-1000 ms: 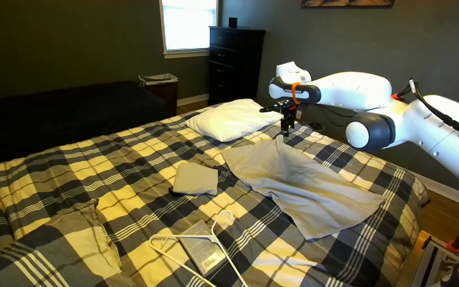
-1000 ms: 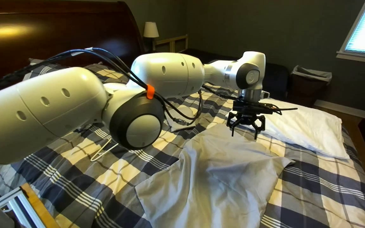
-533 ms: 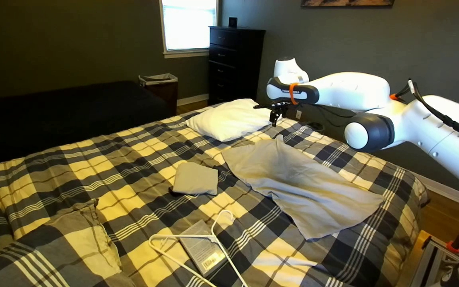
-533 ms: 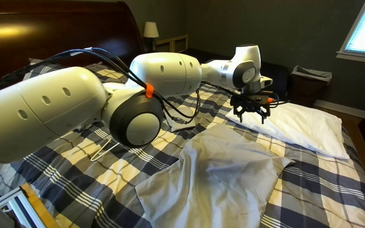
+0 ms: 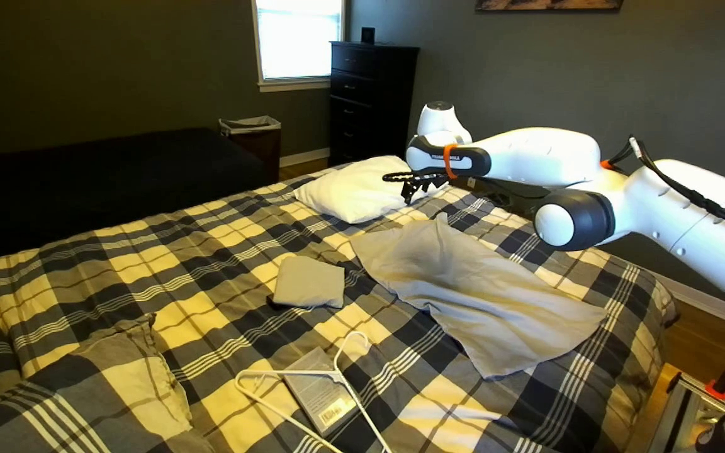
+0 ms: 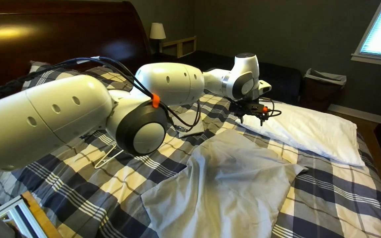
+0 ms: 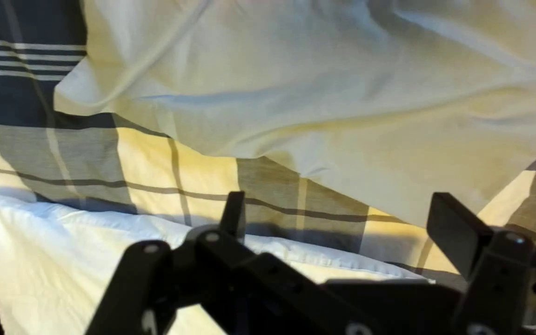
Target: Unfold the pillow case on the right
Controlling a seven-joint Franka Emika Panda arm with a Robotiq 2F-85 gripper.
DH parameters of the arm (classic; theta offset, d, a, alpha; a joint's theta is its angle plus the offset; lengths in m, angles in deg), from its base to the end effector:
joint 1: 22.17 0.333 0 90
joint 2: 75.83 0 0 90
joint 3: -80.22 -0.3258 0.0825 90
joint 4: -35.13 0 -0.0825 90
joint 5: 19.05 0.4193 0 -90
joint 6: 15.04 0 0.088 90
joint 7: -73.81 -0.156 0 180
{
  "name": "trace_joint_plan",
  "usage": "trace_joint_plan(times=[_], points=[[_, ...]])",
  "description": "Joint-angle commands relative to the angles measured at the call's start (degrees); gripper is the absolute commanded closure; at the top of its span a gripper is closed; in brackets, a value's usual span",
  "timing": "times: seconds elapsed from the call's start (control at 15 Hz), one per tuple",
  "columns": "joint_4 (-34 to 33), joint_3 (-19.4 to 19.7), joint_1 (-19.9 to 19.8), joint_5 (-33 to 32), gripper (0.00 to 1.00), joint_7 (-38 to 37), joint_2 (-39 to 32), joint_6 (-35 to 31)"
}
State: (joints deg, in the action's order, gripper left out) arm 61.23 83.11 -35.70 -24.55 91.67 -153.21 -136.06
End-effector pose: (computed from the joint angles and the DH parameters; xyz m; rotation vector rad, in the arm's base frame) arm 0.8630 -0.2340 0.1852 2.8970 0.1580 0.3740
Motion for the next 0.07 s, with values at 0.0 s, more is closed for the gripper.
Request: trace_joint_plan(times=[0.0], points=[[-0.9, 0.3, 0.3, 0.4, 0.0, 0.0, -0.8, 0.5]])
